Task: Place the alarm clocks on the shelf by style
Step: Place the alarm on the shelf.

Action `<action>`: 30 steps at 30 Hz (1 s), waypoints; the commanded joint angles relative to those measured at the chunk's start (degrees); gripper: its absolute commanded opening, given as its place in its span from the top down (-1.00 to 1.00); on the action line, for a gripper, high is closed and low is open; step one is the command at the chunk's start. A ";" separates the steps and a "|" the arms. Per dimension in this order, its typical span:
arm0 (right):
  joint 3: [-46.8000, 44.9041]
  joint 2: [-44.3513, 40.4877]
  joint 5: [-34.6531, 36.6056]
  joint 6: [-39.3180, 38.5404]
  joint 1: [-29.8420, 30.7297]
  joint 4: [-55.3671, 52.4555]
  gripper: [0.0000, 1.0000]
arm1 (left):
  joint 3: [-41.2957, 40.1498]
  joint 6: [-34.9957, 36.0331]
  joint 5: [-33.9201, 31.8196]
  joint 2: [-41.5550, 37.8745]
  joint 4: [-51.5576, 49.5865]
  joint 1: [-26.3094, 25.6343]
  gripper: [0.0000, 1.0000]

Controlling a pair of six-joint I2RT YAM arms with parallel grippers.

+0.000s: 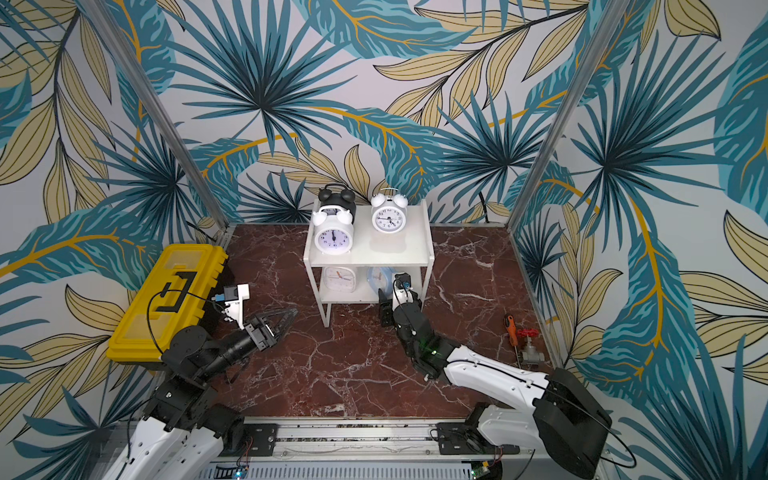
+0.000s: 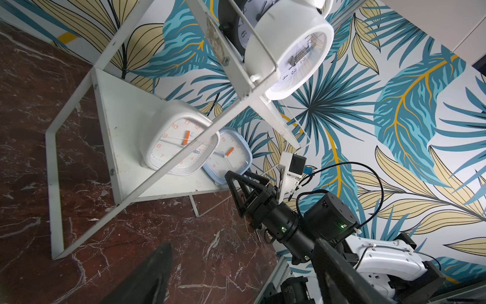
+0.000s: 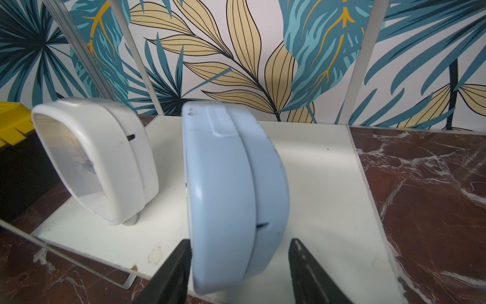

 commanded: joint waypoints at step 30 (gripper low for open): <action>-0.16 -17.49 -1.37 11.32 -0.86 -24.29 -0.15 | 2.54 6.20 -3.49 0.13 -9.66 0.97 -0.82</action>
